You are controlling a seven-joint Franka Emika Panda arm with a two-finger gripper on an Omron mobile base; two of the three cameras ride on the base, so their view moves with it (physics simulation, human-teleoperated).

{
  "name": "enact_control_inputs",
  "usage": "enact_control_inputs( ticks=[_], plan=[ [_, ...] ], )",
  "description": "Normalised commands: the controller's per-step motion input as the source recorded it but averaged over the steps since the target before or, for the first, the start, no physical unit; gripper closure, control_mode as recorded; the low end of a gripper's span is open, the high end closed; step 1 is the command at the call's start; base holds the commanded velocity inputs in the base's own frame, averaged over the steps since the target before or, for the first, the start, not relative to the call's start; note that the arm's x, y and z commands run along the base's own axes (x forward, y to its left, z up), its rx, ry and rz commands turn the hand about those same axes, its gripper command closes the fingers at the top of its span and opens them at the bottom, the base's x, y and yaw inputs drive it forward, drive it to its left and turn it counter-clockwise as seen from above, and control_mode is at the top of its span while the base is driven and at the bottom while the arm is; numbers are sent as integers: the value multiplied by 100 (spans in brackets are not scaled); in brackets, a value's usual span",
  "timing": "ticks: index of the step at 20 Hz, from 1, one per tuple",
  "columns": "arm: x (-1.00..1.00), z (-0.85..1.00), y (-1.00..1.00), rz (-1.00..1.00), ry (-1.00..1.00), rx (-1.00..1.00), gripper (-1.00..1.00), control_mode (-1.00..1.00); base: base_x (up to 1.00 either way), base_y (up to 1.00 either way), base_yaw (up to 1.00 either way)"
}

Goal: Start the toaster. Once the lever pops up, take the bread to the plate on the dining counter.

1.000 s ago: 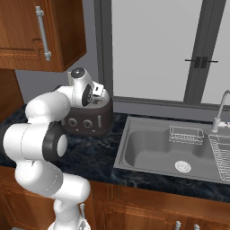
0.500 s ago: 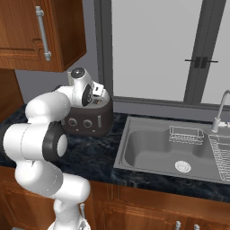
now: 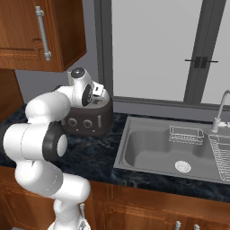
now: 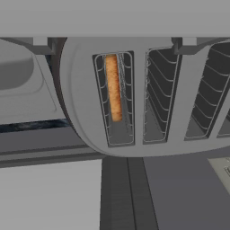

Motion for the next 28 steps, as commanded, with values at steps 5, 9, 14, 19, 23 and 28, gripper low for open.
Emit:
enact_control_inputs(
  ticks=[5, 9, 14, 19, 23, 28],
  plan=[
    [0, 0, 0, 0, 0, 0, -100, -100, 0, 0, 0],
    [0, 0, 0, 0, 0, 0, -100, -100, 0, 0, 0],
    [0, 0, 0, 0, 0, 0, -100, -100, 0, 0, 0],
    [0, 0, 0, 0, 0, 0, -100, -100, 0, 0, 0],
    [0, 0, 0, 0, 0, 0, -100, -100, 0, 0, 0],
    [0, 0, 0, 0, 0, 0, -100, -100, 0, 0, 0]
  ],
)
